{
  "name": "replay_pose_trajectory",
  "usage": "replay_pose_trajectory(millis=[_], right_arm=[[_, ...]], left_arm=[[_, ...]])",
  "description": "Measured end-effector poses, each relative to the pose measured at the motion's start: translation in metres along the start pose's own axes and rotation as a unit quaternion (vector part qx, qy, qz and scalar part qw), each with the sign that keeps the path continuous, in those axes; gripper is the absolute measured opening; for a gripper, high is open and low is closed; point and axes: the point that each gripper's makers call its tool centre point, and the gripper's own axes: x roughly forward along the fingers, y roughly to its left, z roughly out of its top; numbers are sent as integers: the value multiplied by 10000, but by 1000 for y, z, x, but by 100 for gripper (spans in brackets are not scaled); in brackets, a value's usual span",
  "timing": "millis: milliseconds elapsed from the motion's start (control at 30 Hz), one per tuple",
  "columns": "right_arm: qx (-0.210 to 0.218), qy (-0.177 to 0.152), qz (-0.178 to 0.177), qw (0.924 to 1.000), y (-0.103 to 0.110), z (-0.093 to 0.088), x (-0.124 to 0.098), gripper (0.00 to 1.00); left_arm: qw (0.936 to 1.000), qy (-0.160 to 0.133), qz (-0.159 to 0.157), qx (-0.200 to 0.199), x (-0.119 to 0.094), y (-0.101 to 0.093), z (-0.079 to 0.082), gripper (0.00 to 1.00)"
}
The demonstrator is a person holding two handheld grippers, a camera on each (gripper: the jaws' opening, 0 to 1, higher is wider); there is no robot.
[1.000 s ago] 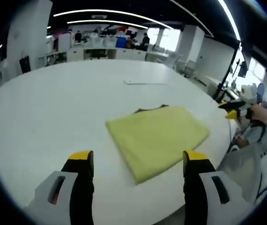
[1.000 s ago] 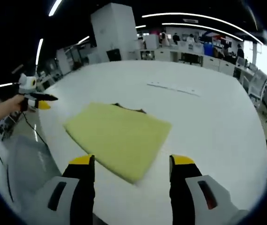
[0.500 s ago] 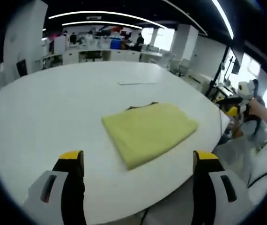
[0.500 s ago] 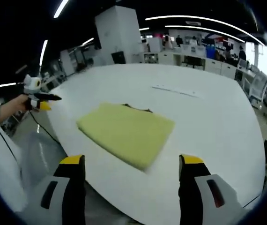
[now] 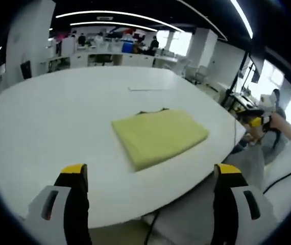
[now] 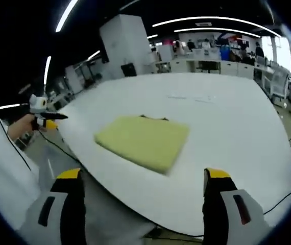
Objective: Fold the garment on the visible template until the final outline fits inside the template.
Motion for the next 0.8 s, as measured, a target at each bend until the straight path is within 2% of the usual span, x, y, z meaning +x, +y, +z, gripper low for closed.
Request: replay_pose_trajectory(millis=[133, 567, 700, 800], right_arm=[[91, 28, 35, 9999, 2, -5, -1, 99], [101, 55, 89, 9999, 7, -3, 3, 99], [97, 136, 87, 9998, 5, -8, 6, 97], [183, 272, 64, 9994, -2, -18, 13, 91]], left_arm=[[10000, -2, 12, 14, 0, -1, 1, 99], [10000, 40, -29, 36, 2, -5, 0, 99], [9999, 96, -17, 32, 4, -2, -5, 99], [9999, 143, -39, 62, 9, -2, -10, 99]])
